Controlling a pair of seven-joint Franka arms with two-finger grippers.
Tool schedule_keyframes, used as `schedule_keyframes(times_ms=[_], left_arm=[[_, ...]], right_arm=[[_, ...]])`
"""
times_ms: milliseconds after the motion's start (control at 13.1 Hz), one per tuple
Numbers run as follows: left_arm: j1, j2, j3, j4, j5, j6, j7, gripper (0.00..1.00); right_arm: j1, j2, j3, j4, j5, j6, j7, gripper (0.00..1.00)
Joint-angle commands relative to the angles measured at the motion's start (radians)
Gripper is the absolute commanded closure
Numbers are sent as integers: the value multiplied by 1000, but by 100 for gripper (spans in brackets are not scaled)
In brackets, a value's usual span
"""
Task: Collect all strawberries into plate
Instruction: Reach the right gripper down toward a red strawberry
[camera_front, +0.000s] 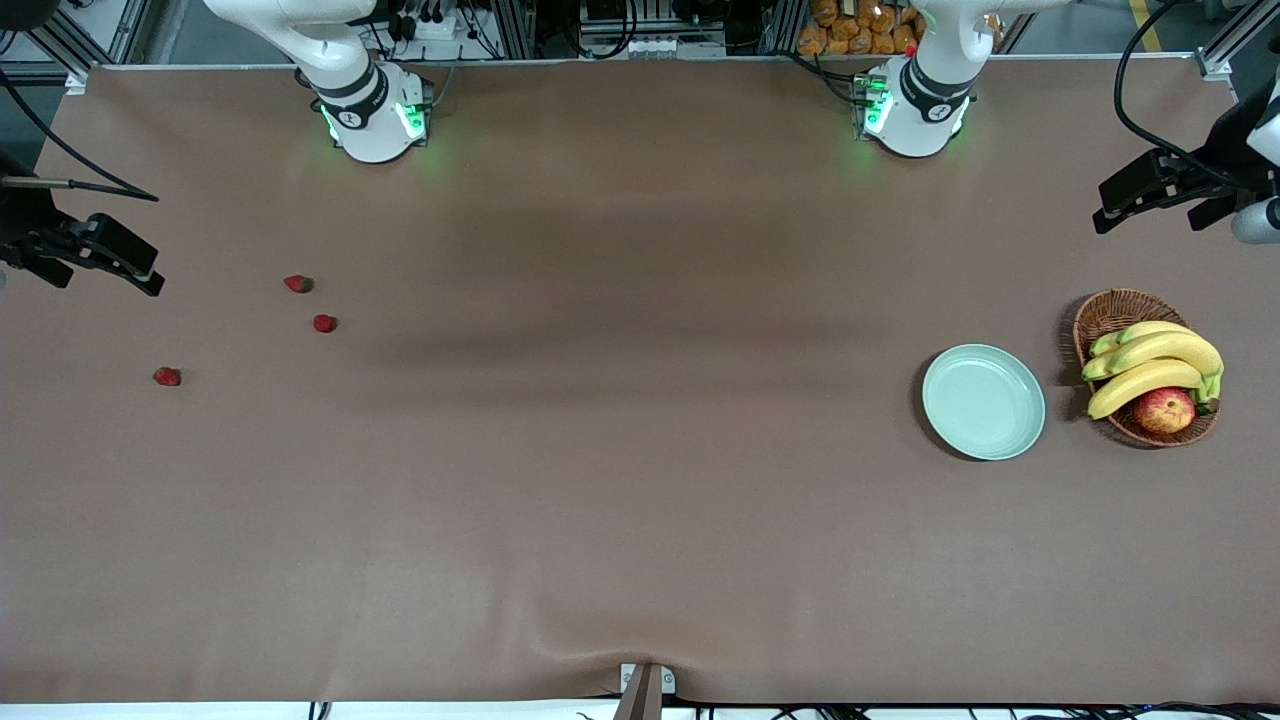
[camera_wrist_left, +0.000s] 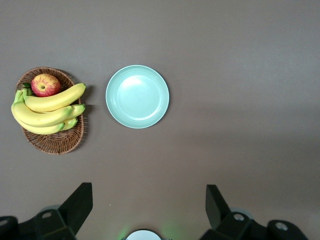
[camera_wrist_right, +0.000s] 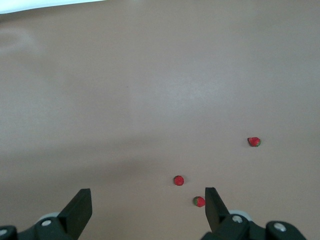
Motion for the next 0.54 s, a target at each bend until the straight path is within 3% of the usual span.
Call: schedule_keyframes(times_ms=[0, 459], left_arm=[[-15, -29, 11, -6, 52, -13, 2, 0], [-12, -23, -1, -9, 64, -18, 3, 0]], right_arm=[[0, 11, 1, 14, -3, -8, -11, 0], [-3, 39, 1, 10, -4, -15, -11, 0]])
